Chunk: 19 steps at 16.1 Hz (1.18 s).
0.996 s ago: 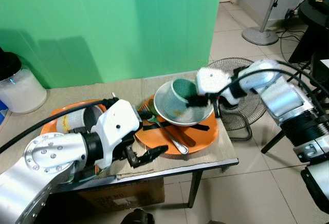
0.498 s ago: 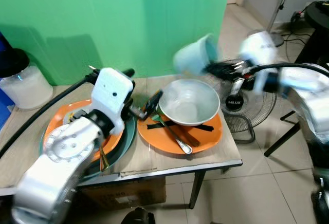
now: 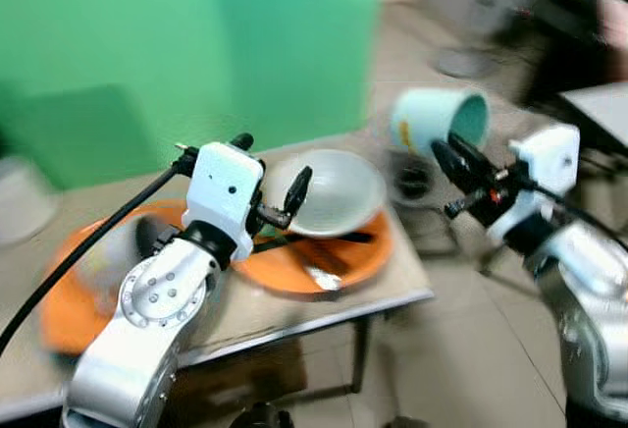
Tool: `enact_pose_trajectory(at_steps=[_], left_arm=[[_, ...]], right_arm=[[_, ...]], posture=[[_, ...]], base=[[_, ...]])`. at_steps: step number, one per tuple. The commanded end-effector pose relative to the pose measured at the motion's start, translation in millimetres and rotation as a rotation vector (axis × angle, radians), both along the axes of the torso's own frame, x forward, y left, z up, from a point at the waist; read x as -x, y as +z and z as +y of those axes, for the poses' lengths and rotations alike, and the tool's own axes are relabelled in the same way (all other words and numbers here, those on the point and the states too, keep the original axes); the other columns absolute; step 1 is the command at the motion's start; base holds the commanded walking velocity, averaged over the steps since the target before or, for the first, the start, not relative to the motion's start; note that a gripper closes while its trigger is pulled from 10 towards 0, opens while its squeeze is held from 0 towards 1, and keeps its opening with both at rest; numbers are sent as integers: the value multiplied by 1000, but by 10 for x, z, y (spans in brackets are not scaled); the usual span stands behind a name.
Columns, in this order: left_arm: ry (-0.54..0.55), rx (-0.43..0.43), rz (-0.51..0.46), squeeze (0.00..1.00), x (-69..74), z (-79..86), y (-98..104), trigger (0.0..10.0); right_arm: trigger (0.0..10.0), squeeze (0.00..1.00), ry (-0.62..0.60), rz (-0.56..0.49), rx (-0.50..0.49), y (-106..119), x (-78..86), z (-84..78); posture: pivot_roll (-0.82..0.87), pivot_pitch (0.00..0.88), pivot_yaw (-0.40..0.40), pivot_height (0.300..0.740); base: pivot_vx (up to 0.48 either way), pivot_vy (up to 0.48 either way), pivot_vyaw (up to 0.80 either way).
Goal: Setting the table
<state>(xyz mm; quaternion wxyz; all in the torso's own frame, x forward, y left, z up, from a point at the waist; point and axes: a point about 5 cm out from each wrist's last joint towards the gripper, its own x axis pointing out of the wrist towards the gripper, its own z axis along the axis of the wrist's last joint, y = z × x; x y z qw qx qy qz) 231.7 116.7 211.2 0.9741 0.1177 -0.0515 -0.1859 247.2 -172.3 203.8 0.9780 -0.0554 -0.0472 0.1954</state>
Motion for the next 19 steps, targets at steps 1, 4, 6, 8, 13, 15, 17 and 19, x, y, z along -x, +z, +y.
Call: enact_pose_trajectory(at_steps=[1,4,6,8,13,15,17,19], left_arm=[[50,-21,-8,0,-15,43,-34,10000],[140,-6,-86,0,-44,117,38,10000],[188,11,-103,0,-61,165,65,10000],[209,30,-105,0,-43,204,72,10000],[240,40,-71,0,-18,254,2,10000],[254,55,-64,0,-16,279,-1,10000],[258,59,-60,0,-16,298,-3,10000],[263,59,-61,0,-18,308,-2,10000]], right_arm=[[10000,0,-72,-15,-12,25,35,-33],[10000,0,-169,-1,-28,1,30,-62],[10000,0,-195,29,-35,-15,7,-37],[10000,0,-208,64,-27,-53,-20,-5],[10000,0,-210,122,-30,-101,-98,75],[10000,0,-203,129,-25,-102,-118,106],[10000,0,-205,122,-29,-88,-145,122],[10000,0,-197,104,-25,-60,-188,146]], posture=[[-76,46,100,740],[-75,51,96,740],[-67,53,91,740],[-61,54,81,740],[-52,54,69,740],[-49,51,64,740],[-43,49,60,740],[-37,46,60,740]], base=[[0,0,-800],[0,0,-800],[0,0,-800],[0,0,-800],[0,0,-800],[131,0,-800],[313,0,-316],[377,0,0]])
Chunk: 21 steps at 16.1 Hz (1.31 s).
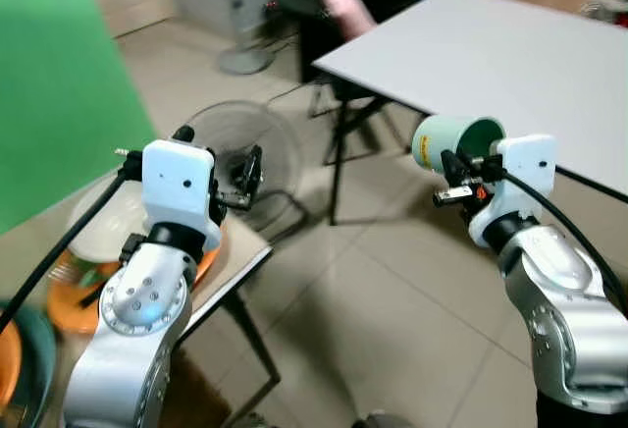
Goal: Setting the table
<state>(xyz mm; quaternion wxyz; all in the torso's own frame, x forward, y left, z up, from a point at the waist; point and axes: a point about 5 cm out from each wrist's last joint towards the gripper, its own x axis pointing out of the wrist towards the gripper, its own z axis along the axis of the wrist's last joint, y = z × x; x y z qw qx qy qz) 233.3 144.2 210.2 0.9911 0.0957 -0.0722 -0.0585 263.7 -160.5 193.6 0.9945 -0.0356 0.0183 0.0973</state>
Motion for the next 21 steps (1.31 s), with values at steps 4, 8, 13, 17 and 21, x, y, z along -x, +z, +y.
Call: enact_pose_trajectory(at_steps=[4,8,13,17,21], left_arm=[[19,-7,3,0,-14,45,18,10000],[10,-7,10,0,-19,36,5,10000],[-8,-7,10,0,-43,22,8,10000],[-18,-9,10,0,-47,18,6,10000],[-9,-17,20,0,-29,44,-27,10000]], right_arm=[[10000,0,25,-19,-6,44,-58,73],[10000,0,15,-5,-6,32,-73,60],[10000,0,0,-1,-10,26,-69,41],[10000,0,5,-8,-7,35,-57,35],[10000,0,78,2,11,29,-72,98]], posture=[[-32,50,64,740],[-37,52,69,740],[-43,45,74,740],[-46,36,77,740],[-42,26,76,740]], base=[[421,0,0],[423,0,-473],[422,0,-795],[420,0,0],[412,0,0]])
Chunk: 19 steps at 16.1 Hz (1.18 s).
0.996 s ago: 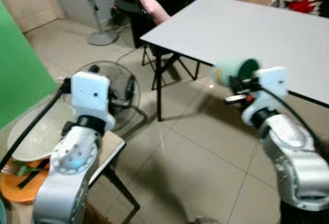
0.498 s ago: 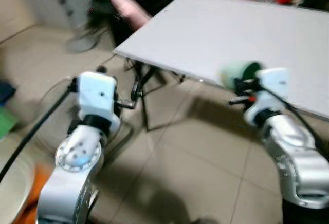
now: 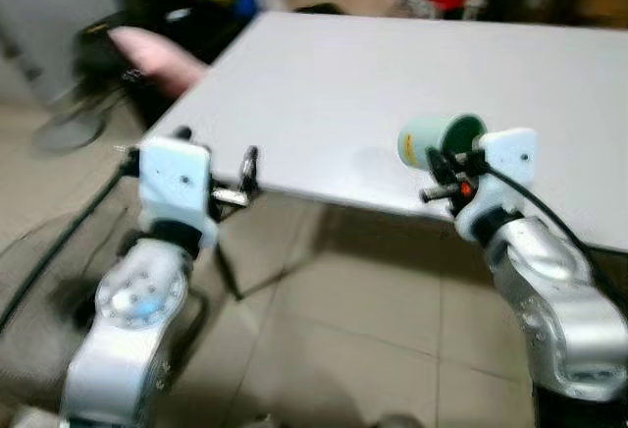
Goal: Setting the table
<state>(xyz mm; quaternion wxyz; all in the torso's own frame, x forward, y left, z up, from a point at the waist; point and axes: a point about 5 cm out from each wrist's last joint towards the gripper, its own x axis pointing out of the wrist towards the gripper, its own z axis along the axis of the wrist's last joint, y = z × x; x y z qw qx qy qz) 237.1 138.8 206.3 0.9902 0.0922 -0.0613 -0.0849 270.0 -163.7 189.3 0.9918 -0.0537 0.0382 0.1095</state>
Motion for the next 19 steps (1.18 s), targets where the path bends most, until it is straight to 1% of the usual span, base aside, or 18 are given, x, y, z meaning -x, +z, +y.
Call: enact_pose_trajectory(at_steps=[1,7,8,9,10,13,15,16,17,19], left_arm=[[42,-24,-1,0,18,116,-2,10000],[17,-27,19,0,43,104,-45,10000],[-1,-25,39,0,63,82,-97,10000],[-7,-28,46,0,72,78,-117,10000],[-5,-26,55,0,76,82,-146,10000],[-7,-29,60,0,68,87,-156,10000],[-42,-43,70,0,64,63,-172,10000],[-51,-50,75,0,60,60,-179,10000],[-64,-63,88,0,48,54,-196,10000],[-114,-90,105,0,32,34,-213,10000]], right_arm=[[10000,0,86,-26,-16,73,-33,159],[10000,0,134,-24,55,89,-109,167],[10000,0,162,-23,98,102,-131,169],[10000,0,172,-20,112,110,-142,168],[10000,0,200,-17,171,142,-189,144],[10000,0,243,-10,244,188,-280,101],[10000,0,304,4,294,226,-355,73],[10000,0,325,12,303,232,-373,72],[10000,0,376,31,319,244,-408,71],[10000,0,475,72,384,257,-496,66]], posture=[[-40,24,75,740],[-37,16,59,740],[-40,15,51,740],[-42,12,44,740],[-42,11,35,740],[-37,10,28,740],[-44,6,32,740],[-45,6,33,740],[-48,4,38,740],[-50,5,47,740]], base=[[398,0,0],[394,0,0],[382,0,0],[379,0,0],[371,0,0],[368,0,0],[360,0,0],[349,0,0],[0,0,0],[0,0,0]])
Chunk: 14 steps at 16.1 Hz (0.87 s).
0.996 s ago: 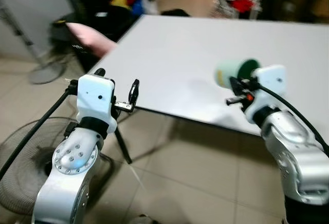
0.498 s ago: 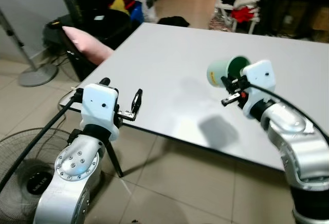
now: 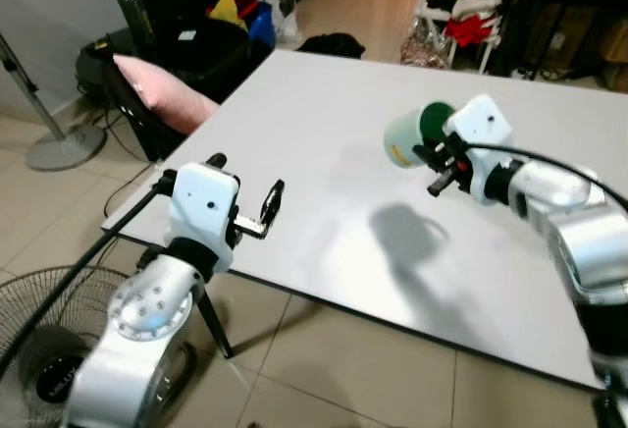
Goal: Setting the table
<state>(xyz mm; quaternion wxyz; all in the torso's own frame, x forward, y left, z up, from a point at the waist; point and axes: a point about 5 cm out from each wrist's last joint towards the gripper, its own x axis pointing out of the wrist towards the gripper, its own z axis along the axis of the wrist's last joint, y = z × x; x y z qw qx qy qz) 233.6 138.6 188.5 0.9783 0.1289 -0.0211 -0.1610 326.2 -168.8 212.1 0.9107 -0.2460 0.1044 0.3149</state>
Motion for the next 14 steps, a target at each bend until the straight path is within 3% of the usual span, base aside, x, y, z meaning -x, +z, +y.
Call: enact_pose_trajectory(at_steps=[1,3,5,10,12,14], left_arm=[[-55,-27,33,0,-8,-2,-36,10000],[-154,-49,39,0,-2,-53,-16,10000],[-245,-65,74,0,20,-102,-22,10000],[-382,-113,142,0,69,-155,-31,10000],[-446,-134,181,0,116,-179,-52,10000],[-464,-139,192,0,127,-181,-51,10000]], right_arm=[[10000,0,112,-11,29,69,-96,119],[10000,0,146,-12,80,91,-279,120],[10000,0,174,13,65,88,-412,162],[10000,0,215,41,263,3,-659,264],[10000,0,229,37,415,-41,-733,323],[10000,0,227,34,444,-52,-758,360]], posture=[[-53,4,53,740],[-49,7,56,740],[-44,13,58,740],[-39,54,47,740],[-36,84,42,740],[-36,103,39,740]], base=[[0,0,0],[0,0,0],[0,0,0],[0,0,0],[0,0,0],[0,0,0]])
